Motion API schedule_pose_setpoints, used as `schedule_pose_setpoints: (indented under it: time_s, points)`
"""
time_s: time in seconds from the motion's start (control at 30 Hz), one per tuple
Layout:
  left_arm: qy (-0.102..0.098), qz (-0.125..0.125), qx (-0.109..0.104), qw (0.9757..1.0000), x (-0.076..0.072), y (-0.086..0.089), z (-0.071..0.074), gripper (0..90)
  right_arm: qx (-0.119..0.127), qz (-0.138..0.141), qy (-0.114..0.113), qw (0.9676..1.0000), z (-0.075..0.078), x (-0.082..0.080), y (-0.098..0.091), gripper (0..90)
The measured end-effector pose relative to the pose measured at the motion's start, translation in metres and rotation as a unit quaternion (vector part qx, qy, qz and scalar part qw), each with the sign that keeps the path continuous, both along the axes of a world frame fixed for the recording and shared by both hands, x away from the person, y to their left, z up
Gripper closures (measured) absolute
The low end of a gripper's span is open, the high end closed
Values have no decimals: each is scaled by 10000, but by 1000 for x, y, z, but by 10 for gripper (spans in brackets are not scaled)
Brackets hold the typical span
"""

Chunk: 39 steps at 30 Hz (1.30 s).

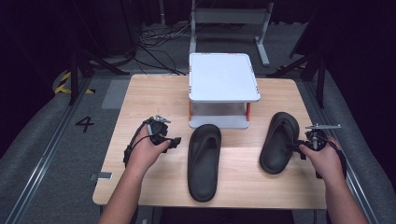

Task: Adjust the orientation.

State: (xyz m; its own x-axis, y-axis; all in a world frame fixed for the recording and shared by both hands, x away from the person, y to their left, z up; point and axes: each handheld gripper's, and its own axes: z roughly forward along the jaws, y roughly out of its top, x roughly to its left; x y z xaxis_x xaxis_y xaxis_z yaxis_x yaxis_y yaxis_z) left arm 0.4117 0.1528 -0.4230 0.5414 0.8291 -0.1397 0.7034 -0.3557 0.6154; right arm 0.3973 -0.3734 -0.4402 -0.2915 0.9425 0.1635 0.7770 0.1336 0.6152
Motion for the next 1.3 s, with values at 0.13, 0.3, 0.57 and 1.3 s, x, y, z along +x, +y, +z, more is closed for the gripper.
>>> schedule_pose_setpoints:
  time_s: [0.13,0.3,0.57,1.3]
  points:
    - [-33,48,4,10000,-3,4,2,337,183,80,274,9994,5,-2,8,596]
    - [-51,78,1,10000,-4,6,3,335,224,420,556,9973,10,-8,26,642]
    - [27,5,-3,10000,-3,3,-1,331,-37,825,722,9940,16,-19,59,646]
    - [162,66,93,9998,-12,7,-10,329,633,1161,747,9884,15,-23,117,626]
